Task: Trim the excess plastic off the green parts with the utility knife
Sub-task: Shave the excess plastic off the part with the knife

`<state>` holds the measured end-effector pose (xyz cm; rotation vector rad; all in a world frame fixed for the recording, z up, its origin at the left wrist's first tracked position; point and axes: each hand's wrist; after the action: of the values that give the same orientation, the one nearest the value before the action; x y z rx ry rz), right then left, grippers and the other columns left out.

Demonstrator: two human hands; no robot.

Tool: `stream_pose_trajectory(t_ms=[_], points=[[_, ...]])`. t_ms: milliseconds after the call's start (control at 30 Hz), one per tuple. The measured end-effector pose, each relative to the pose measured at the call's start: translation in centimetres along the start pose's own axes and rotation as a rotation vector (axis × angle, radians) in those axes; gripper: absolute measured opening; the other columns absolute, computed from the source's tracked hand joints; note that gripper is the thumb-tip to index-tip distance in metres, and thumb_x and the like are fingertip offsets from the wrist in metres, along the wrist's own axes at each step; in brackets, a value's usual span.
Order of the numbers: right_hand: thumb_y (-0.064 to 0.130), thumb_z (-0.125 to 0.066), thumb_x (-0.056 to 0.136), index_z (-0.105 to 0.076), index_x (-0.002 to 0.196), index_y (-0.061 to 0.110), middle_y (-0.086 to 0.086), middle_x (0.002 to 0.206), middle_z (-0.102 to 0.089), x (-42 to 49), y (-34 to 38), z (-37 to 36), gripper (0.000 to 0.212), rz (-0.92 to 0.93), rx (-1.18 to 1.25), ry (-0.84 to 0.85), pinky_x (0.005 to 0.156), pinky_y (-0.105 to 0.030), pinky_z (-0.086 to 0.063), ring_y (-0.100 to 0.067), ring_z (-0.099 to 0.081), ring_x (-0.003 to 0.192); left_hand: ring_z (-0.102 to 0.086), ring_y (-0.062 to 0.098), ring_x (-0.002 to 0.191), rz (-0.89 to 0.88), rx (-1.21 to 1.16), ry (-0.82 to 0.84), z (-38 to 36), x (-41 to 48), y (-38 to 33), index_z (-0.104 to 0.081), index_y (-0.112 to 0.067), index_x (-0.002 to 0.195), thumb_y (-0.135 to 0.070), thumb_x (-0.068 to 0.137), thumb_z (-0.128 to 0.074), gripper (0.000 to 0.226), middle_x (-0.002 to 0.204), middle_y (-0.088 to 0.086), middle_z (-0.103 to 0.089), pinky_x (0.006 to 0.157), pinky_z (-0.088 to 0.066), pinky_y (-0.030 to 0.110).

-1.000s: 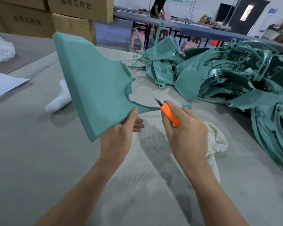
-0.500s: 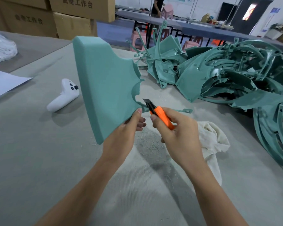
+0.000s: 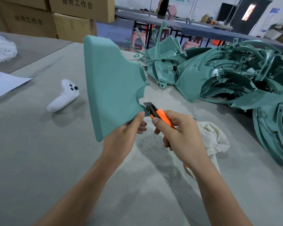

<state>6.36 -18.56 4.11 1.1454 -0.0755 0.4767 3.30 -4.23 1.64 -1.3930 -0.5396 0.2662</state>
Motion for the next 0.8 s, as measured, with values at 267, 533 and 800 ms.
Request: stream_pose_trajectory(t_ms=[267, 533, 800], points=[[0.026, -0.064, 0.094, -0.072, 0.091, 0.023, -0.003, 0.066, -0.067, -0.2, 0.4, -0.1, 0.008, -0.046, 0.037, 0.026, 0.042, -0.023, -0.040, -0.014, -0.053, 0.045, -0.066, 0.000, 0.059, 0.051, 0.012, -0.009, -0.2, -0.2, 0.2, -0.064, -0.027, 0.058, -0.033, 0.094, -0.060, 0.036, 0.059, -0.016, -0.068, 0.072, -0.053, 0.030], [0.027, -0.064, 0.094, -0.068, 0.082, 0.021, -0.004, 0.060, -0.059, -0.3, 0.4, -0.4, 0.014, 0.088, -0.152, -0.096, 0.050, -0.039, -0.044, -0.021, -0.049, 0.050, -0.068, 0.012, 0.058, 0.024, -0.031, -0.081, -0.2, -0.1, -0.1, -0.067, -0.026, 0.058, -0.023, 0.093, -0.064, 0.034, 0.060, -0.007, -0.069, 0.069, -0.058, 0.044], [0.032, -0.064, 0.094, -0.070, 0.101, 0.026, 0.009, 0.061, -0.060, -0.7, 0.4, -0.9, 0.011, 0.237, -0.455, -0.224, 0.056, -0.034, -0.045, -0.012, -0.053, 0.056, -0.065, 0.001, 0.059, 0.054, -0.013, -0.028, -0.3, -0.3, -0.1, -0.065, -0.020, 0.064, -0.027, 0.095, -0.060, 0.032, 0.059, -0.011, -0.068, 0.067, -0.052, 0.016]])
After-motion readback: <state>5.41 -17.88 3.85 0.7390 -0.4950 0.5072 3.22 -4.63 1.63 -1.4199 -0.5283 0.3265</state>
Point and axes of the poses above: each hand's wrist, its own x-axis towards the middle knuckle, its own z-axis out of the back of the hand, y = z × x
